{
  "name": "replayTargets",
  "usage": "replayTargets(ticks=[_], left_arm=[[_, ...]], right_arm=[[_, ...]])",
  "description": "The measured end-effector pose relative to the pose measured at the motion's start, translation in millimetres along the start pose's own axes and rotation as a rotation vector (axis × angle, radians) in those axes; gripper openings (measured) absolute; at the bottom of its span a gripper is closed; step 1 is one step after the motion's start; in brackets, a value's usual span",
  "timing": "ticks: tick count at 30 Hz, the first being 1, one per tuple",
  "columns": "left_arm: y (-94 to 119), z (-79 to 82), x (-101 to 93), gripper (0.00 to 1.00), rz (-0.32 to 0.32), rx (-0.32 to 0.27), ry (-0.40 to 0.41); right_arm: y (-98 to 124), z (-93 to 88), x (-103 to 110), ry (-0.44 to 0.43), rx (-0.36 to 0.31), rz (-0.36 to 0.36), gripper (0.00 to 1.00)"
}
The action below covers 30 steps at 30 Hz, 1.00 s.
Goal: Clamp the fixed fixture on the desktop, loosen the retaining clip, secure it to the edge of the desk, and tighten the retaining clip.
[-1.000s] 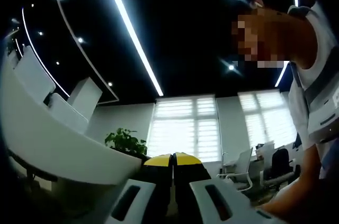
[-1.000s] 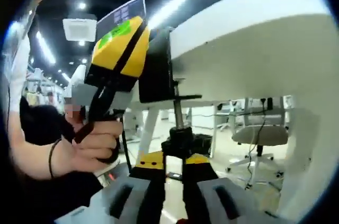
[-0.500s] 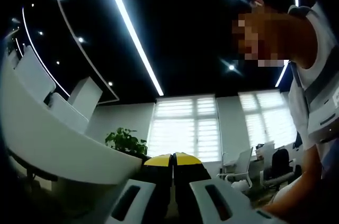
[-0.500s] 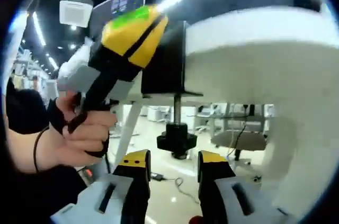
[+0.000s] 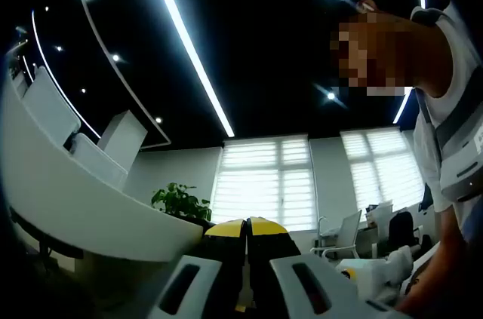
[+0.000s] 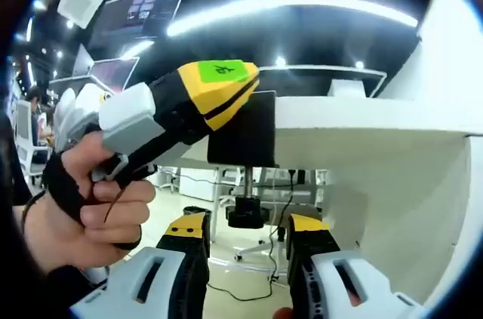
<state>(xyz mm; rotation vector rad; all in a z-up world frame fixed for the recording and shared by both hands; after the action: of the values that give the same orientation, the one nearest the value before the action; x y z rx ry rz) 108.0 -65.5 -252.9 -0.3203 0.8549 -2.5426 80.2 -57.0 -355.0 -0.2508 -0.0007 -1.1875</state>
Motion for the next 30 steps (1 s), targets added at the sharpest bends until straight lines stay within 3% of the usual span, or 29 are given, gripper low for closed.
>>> replayTargets(ticks=[9,13,22,26,30], left_arm=[[0,0.2,0.1,0.02,-0.002,-0.007,0.002],[1,0.0,0.1,0.02,-0.002,-0.003,0.000],[1,0.2,0.3,0.02,-0.001,-0.006,0.002],[1,0.2,0.1,0.02,-0.002,-0.005,0.002],[1,0.2,0.2,0.02,-0.002,-0.007,0.004]], right_arm=[[-13,-1.1,-9,-0.044,0.007,-0.056,0.32],[-12,-2.4,-1,-0.053,0.007,-0.025,0.26],[-11,-3.1,0,-0.077,0.009,0.035,0.25],[-13,-4.2,3,-0.061,0.035,0.204,0.25],[-16,-5.8,3,-0.127,0.076,0.353,0.25]])
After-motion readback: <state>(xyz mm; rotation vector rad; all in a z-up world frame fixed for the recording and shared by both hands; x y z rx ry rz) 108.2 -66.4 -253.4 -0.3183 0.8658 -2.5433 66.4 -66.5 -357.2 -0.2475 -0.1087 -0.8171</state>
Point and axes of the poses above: the point that each gripper's makers call its tool centre point, and the gripper's own axes: y roughly backward along the fingers, x roughly to its left, z roughly out of its top, the point moved 1 cm from there along y, roughly backward along the fingers, and after that the axes turned 13 degrees about -y, right-handed, at the moved point
